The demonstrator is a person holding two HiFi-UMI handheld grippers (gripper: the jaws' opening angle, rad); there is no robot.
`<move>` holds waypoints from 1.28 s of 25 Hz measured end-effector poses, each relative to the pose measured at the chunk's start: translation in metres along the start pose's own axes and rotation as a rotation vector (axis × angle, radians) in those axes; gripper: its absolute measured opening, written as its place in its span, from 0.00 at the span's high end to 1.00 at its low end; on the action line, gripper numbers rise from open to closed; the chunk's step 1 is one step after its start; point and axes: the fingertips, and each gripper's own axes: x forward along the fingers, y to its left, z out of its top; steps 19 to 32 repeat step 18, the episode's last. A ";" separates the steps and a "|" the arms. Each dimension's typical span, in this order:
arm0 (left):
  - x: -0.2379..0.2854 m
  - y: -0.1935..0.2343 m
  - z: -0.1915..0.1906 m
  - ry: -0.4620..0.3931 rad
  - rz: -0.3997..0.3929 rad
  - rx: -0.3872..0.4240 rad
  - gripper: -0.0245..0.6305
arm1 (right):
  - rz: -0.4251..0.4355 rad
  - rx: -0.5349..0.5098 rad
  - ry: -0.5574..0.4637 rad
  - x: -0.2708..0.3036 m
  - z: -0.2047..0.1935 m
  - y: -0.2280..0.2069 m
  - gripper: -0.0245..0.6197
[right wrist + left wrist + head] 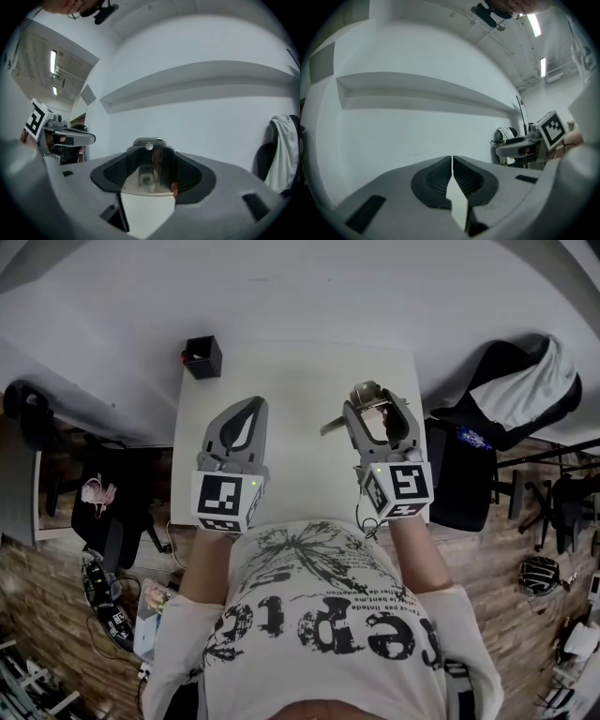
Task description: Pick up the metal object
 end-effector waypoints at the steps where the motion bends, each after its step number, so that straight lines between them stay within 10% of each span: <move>1: 0.000 0.000 0.000 0.001 0.001 -0.001 0.95 | -0.003 0.003 0.001 0.000 0.000 -0.001 0.53; 32: -0.004 -0.003 0.012 -0.029 -0.007 -0.043 0.95 | -0.027 0.025 0.001 -0.004 -0.004 0.003 0.53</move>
